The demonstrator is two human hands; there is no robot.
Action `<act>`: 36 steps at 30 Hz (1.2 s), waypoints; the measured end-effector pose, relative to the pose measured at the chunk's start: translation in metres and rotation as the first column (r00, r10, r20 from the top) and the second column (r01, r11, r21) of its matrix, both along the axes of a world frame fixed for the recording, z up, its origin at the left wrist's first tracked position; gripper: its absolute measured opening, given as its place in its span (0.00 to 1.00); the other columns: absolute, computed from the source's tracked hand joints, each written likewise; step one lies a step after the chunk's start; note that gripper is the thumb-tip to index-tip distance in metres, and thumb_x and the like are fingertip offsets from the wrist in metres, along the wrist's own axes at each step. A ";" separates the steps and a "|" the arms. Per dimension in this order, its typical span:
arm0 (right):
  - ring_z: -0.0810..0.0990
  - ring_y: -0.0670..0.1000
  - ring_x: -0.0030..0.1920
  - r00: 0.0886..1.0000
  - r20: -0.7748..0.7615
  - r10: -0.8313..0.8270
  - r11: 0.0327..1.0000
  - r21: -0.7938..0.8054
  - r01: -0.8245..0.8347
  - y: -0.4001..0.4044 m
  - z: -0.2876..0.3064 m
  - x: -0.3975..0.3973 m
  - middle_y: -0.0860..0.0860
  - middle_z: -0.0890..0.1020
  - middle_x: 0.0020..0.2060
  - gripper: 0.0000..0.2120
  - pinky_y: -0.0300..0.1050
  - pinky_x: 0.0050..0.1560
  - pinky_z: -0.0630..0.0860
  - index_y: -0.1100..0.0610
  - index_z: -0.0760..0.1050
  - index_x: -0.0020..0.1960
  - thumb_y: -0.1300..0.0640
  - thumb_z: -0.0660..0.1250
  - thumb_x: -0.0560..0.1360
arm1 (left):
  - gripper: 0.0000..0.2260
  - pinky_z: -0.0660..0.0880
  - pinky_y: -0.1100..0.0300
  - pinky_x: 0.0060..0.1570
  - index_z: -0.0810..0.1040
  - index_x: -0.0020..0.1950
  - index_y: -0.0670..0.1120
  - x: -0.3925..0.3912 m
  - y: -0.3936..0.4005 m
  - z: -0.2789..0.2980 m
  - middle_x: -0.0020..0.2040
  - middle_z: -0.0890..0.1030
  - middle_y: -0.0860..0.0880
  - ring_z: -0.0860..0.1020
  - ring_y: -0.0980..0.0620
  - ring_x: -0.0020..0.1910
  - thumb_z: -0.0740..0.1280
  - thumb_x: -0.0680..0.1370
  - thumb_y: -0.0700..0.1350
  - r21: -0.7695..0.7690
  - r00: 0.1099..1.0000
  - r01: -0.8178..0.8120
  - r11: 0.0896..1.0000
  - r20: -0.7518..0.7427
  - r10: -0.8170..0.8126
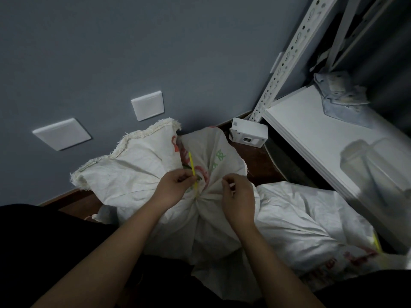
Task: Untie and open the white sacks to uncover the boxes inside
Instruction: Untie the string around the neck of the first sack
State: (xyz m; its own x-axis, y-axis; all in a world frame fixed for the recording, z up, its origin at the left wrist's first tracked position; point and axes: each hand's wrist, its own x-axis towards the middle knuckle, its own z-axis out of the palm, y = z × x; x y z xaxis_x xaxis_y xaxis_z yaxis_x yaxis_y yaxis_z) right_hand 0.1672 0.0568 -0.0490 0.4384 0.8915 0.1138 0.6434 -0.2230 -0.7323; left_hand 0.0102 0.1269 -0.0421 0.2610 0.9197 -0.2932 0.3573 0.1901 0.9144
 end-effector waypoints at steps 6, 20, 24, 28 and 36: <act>0.74 0.49 0.45 0.964 -0.025 0.265 0.924 -0.278 -0.262 0.006 -0.010 -0.037 0.48 0.76 0.43 0.16 0.46 0.46 0.73 0.54 0.73 0.48 0.42 0.69 0.71 | 0.04 0.71 0.67 0.43 0.82 0.43 0.42 -0.002 -0.003 0.002 0.43 0.83 0.41 0.77 0.55 0.40 0.68 0.76 0.38 0.018 1.000 0.011 1.000 -0.005 -0.011; 0.77 0.54 0.42 0.856 0.388 0.341 0.939 -0.189 -0.288 0.010 -0.019 -0.031 0.51 0.79 0.44 0.11 0.47 0.39 0.73 0.53 0.80 0.51 0.51 0.63 0.73 | 0.06 0.75 0.55 0.44 0.82 0.46 0.54 -0.008 -0.008 -0.028 0.44 0.78 0.50 0.79 0.50 0.42 0.66 0.74 0.53 0.218 0.955 0.094 0.971 -0.294 -0.026; 0.77 0.53 0.36 0.706 0.593 0.387 0.920 -0.296 -0.256 0.012 -0.027 -0.035 0.50 0.79 0.37 0.10 0.45 0.33 0.72 0.51 0.82 0.41 0.48 0.76 0.64 | 0.09 0.75 0.49 0.44 0.83 0.46 0.46 -0.011 -0.012 -0.035 0.45 0.79 0.46 0.78 0.43 0.43 0.66 0.73 0.48 0.340 0.934 0.085 0.937 -0.355 0.044; 0.77 0.55 0.42 0.804 0.501 0.322 0.932 -0.317 -0.175 0.018 -0.032 -0.040 0.51 0.78 0.41 0.08 0.49 0.41 0.72 0.49 0.82 0.43 0.47 0.73 0.66 | 0.01 0.71 0.64 0.44 0.82 0.43 0.40 -0.014 -0.010 -0.041 0.41 0.78 0.46 0.77 0.48 0.40 0.71 0.73 0.38 0.301 0.964 -0.013 0.953 -0.250 0.092; 0.66 0.54 0.62 0.993 0.027 0.111 0.907 -0.411 -0.090 0.016 -0.032 -0.053 0.48 0.71 0.57 0.09 0.51 0.61 0.64 0.43 0.77 0.53 0.50 0.68 0.73 | 0.13 0.67 0.68 0.37 0.73 0.35 0.52 -0.022 -0.013 -0.056 0.31 0.73 0.56 0.72 0.59 0.33 0.68 0.76 0.39 0.163 0.983 -0.059 0.985 -0.162 0.086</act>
